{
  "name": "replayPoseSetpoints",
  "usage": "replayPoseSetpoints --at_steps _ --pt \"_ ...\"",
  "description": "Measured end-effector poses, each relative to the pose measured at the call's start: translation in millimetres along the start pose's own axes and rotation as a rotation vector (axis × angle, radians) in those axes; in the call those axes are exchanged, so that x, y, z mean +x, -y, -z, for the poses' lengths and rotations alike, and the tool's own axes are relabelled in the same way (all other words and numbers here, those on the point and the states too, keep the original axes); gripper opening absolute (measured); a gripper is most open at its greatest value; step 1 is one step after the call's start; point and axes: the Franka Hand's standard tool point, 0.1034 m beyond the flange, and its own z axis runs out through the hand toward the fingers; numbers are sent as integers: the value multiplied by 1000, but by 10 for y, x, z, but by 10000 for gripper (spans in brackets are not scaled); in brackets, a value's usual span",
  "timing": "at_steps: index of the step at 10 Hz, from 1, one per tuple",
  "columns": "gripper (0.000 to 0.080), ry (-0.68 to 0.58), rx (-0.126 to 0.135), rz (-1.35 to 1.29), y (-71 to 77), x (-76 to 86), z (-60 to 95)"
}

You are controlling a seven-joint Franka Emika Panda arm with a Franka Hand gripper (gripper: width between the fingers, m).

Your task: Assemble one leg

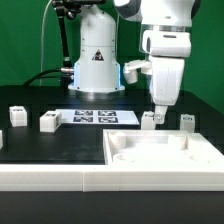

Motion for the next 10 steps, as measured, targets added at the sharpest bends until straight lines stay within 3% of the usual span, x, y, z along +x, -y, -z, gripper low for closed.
replayPoseSetpoints --at_steps 3,6,10 --pt "648 -1 1 -178 6 5 -3" --pt "648 -50 -26 -589 136 137 -17" --pt "648 -101 -2 -980 184 330 -52"
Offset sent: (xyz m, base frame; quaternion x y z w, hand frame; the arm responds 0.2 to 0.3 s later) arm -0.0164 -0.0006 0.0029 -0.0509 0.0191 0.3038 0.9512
